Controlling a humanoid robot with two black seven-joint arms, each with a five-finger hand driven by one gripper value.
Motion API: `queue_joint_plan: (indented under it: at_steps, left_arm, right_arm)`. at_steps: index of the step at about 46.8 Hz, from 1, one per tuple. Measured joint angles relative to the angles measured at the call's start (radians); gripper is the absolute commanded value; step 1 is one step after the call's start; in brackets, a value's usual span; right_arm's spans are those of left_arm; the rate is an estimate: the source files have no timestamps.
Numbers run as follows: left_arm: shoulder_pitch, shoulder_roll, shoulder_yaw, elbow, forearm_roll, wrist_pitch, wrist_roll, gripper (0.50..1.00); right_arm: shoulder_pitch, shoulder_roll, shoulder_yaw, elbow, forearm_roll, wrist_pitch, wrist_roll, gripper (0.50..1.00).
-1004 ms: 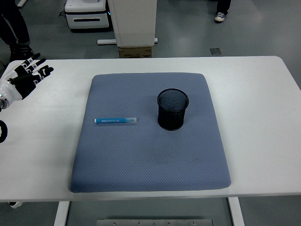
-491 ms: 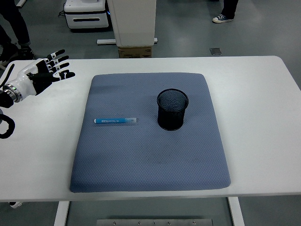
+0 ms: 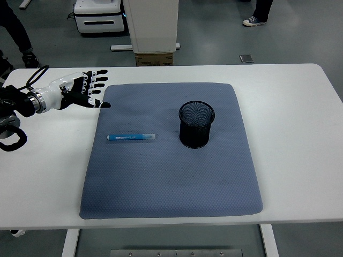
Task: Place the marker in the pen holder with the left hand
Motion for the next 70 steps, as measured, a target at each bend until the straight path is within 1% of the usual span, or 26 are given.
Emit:
queue_joint_plan:
  at_steps: [5,7,10,14,18,20,23,26,30,33,39,42,45,49,55,65,68,70]
  left_arm:
    - [-0.066,-0.051,0.109,-0.001,0.0,0.049,0.0,1.0]
    - [-0.089,-0.066,0.149,-0.003,-0.009,0.058,0.001,1.0]
    - [-0.103,-0.086,0.187,-0.007,-0.046,0.058,0.001,1.0]
    - [-0.121,-0.095,0.219,-0.018,-0.151,0.052,0.001,1.0]
    - [-0.172,-0.095,0.286,-0.051,-0.231,0.045,-0.001,1.0]
    - [-0.211,-0.095,0.329,-0.07,-0.252,0.044,-0.014,1.0]
    - [-0.259,-0.097,0.402,-0.091,-0.258,0.039,-0.056,1.0]
    - [-0.292,-0.103,0.447,-0.112,-0.251,0.041,-0.086,1.0]
    - [-0.322,-0.134,0.513,-0.118,-0.216,0.045,-0.093,1.0]
    - [-0.337,-0.15,0.555,-0.119,-0.158,0.049,-0.092,1.0]
    - [-0.349,-0.158,0.573,-0.125,-0.017,0.051,-0.078,1.0]
    - [-0.35,-0.165,0.573,-0.125,0.043,0.053,-0.046,1.0]
    - [-0.353,-0.168,0.574,-0.124,0.081,0.056,0.002,1.0]
    - [-0.362,-0.186,0.574,-0.123,0.092,0.057,0.037,1.0]
    - [-0.379,-0.191,0.596,-0.124,0.102,0.056,0.041,1.0]
    - [-0.442,-0.213,0.627,-0.139,0.214,0.039,0.035,1.0]
    - [-0.464,-0.214,0.64,-0.16,0.252,0.023,0.033,1.0]
    - [-0.483,-0.214,0.65,-0.179,0.268,-0.001,0.032,1.0]
  right_arm:
    - [0.0,0.0,0.0,0.0,0.0,0.0,0.0,1.0]
    - [0.0,0.0,0.0,0.0,0.0,0.0,0.0,1.0]
    - [0.0,0.0,0.0,0.0,0.0,0.0,0.0,1.0]
    - [0.0,0.0,0.0,0.0,0.0,0.0,0.0,1.0]
    - [0.0,0.0,0.0,0.0,0.0,0.0,0.0,1.0]
    - [0.0,0.0,0.0,0.0,0.0,0.0,0.0,1.0]
    - [0.0,0.0,0.0,0.0,0.0,0.0,0.0,1.0]
    - [0.0,0.0,0.0,0.0,0.0,0.0,0.0,1.0]
    - [0.0,0.0,0.0,0.0,0.0,0.0,0.0,1.0]
    - [0.0,0.0,0.0,0.0,0.0,0.0,0.0,1.0]
    - [0.0,0.0,0.0,0.0,0.0,0.0,0.0,1.0]
    - [0.0,0.0,0.0,0.0,0.0,0.0,0.0,1.0]
    - [0.0,0.0,0.0,0.0,0.0,0.0,0.0,1.0]
    - [0.0,0.0,0.0,0.0,0.0,0.0,0.0,1.0]
    - [0.0,0.0,0.0,0.0,0.0,0.0,0.0,1.0]
    - [0.0,0.0,0.0,0.0,0.0,0.0,0.0,1.0]
    - [-0.001,0.0,0.0,0.0,0.0,0.0,0.0,1.0]
    - [0.0,0.0,0.0,0.0,0.0,0.0,0.0,1.0]
